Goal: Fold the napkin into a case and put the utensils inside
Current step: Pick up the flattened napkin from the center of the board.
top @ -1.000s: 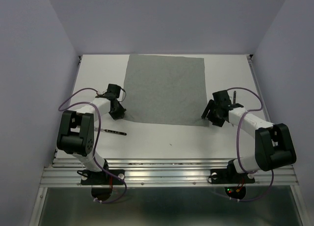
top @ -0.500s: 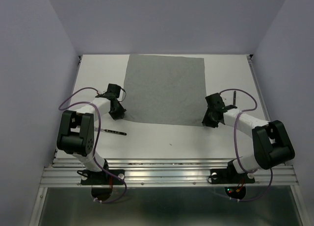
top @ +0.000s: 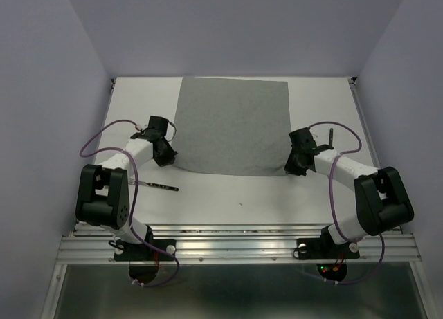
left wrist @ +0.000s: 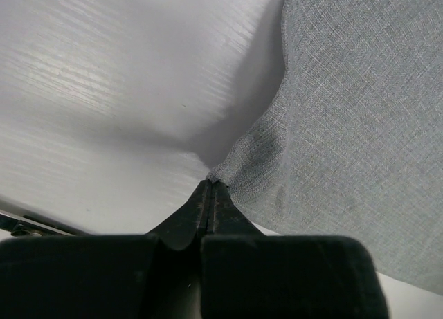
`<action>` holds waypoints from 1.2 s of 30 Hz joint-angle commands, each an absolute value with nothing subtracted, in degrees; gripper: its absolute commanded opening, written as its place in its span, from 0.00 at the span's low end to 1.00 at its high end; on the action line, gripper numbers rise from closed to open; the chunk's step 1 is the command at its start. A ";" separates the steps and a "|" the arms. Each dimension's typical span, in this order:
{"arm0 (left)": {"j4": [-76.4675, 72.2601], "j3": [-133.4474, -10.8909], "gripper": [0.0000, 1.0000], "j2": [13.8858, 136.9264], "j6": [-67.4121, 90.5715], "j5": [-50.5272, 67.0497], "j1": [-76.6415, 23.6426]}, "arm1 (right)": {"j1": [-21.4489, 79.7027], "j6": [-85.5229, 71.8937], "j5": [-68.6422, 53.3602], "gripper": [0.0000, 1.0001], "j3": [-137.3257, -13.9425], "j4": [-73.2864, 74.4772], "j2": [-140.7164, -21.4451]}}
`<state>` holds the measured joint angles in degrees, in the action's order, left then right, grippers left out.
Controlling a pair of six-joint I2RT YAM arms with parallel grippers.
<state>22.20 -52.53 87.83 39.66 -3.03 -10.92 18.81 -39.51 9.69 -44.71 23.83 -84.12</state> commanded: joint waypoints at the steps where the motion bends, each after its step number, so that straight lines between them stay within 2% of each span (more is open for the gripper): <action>1: 21.80 -52.56 0.09 86.57 38.76 -1.93 -11.25 | 19.07 -39.55 8.44 0.08 -45.09 21.80 -84.99; 2: 21.80 -52.38 0.14 86.57 38.85 -1.67 -11.34 | 19.07 -39.81 8.52 0.10 -45.00 21.80 -84.90; 3: 21.71 -51.95 0.32 86.57 38.85 -1.76 -11.34 | 19.07 -39.99 8.61 0.17 -44.83 21.71 -84.82; 6: 21.62 -51.59 0.61 86.48 38.94 -1.67 -11.34 | 19.07 -40.17 8.96 0.27 -44.47 21.71 -84.55; 7: 21.53 -51.59 0.65 86.75 38.94 -1.76 -11.34 | 19.07 -40.08 9.05 0.34 -44.47 21.88 -84.55; 9: 21.53 -51.42 0.67 86.92 39.02 -1.93 -11.34 | 19.07 -40.25 9.49 0.39 -44.47 22.32 -84.38; 10: 21.53 -51.24 0.67 87.45 39.28 -2.11 -11.34 | 19.07 -40.25 9.93 0.42 -44.56 22.41 -84.29; 12: 20.74 -50.63 0.59 87.98 39.99 -2.72 -11.42 | 19.07 -40.25 10.19 0.42 -44.47 22.50 -84.20; 15: 20.74 -49.84 0.55 89.38 40.78 -3.34 -11.43 | 19.07 -40.17 10.20 0.42 -44.38 22.76 -83.94; 26: 21.71 -48.60 0.52 90.61 43.07 -7.03 -11.69 | 19.07 -40.34 10.20 0.43 -44.74 22.76 -84.55; 29: 21.18 -48.78 0.40 92.28 43.33 -7.82 -11.69 | 19.07 -40.25 10.20 0.43 -45.09 22.76 -84.73; 30: 21.01 -48.87 0.31 92.63 43.50 -7.74 -11.69 | 19.07 -40.17 10.20 0.43 -45.17 22.76 -84.81; 34: 20.57 -49.83 0.15 93.52 43.59 -7.30 -11.78 | 19.07 -40.08 11.33 0.44 -45.09 23.46 -84.29; 36: 20.65 -50.36 0.04 93.43 42.98 -7.21 -11.87 | 19.07 -40.25 12.91 0.49 -44.83 24.60 -83.59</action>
